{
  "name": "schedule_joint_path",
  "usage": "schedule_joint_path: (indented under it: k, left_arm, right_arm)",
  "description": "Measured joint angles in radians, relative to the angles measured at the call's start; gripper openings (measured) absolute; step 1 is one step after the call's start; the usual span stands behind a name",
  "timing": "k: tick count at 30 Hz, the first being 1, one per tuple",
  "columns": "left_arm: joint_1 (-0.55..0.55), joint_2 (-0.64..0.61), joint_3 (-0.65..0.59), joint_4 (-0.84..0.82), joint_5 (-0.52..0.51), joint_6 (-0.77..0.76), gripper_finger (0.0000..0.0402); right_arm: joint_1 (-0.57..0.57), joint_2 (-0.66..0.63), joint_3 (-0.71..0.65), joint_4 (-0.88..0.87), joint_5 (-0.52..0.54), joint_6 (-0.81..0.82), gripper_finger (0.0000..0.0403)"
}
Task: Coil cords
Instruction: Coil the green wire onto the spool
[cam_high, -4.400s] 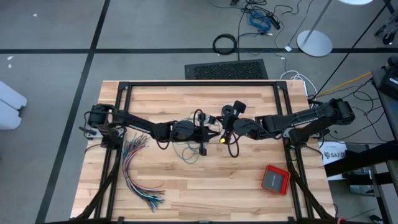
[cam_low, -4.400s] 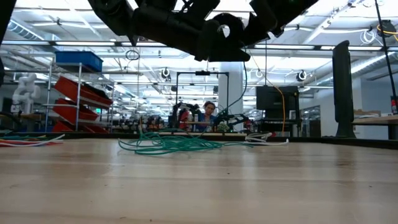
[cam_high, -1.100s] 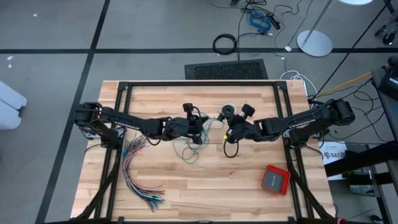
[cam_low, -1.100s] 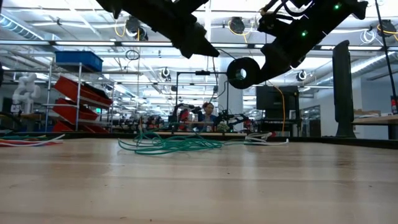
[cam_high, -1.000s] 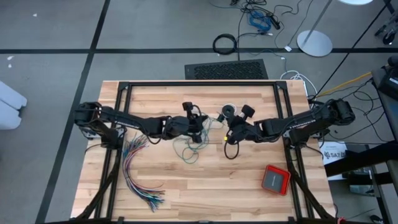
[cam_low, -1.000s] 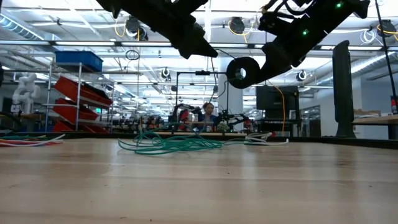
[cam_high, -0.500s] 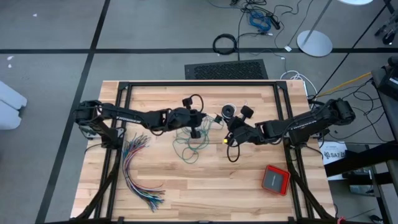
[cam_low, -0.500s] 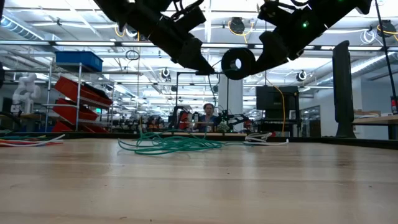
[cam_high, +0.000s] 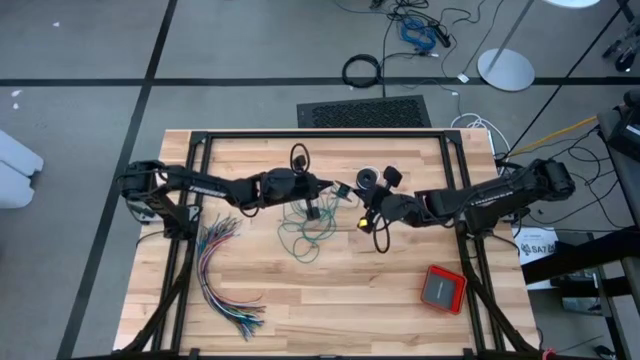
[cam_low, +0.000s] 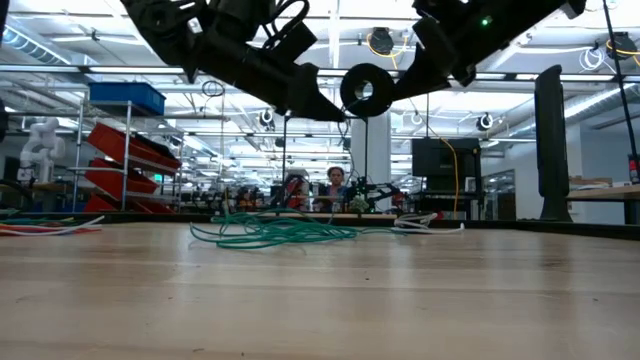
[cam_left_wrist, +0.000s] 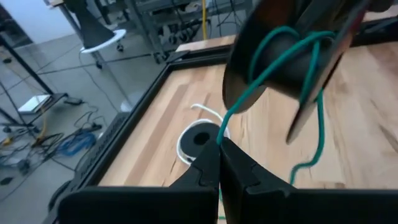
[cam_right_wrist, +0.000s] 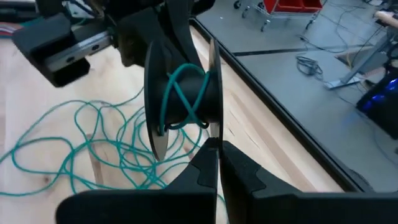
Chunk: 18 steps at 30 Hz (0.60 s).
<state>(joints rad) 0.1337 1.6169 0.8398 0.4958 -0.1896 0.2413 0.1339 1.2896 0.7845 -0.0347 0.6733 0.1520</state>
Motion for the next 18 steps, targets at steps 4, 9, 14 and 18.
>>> schedule_joint_path:
  k: [4,9,14,18]
  left_arm:
    - [0.020,0.000,0.000,-0.004,0.042,0.000,0.0000]
    - [0.027,0.000,0.000,-0.014,0.096,-0.024,0.0013]
    - [0.028,0.000,0.000,0.008,0.167,-0.026,0.0042]
    - [0.028,0.000,0.000,0.011,0.186,-0.027,0.0066]
  right_arm:
    - [-0.017,0.000,0.000,0.026,-0.018,-0.004,0.0000]
    - [-0.018,0.000,0.000,0.077,-0.016,-0.035,0.0000]
    - [-0.029,0.000,0.000,0.088,0.002,-0.041,0.0000]
    - [-0.031,0.000,0.000,0.104,0.012,-0.055,0.0000]
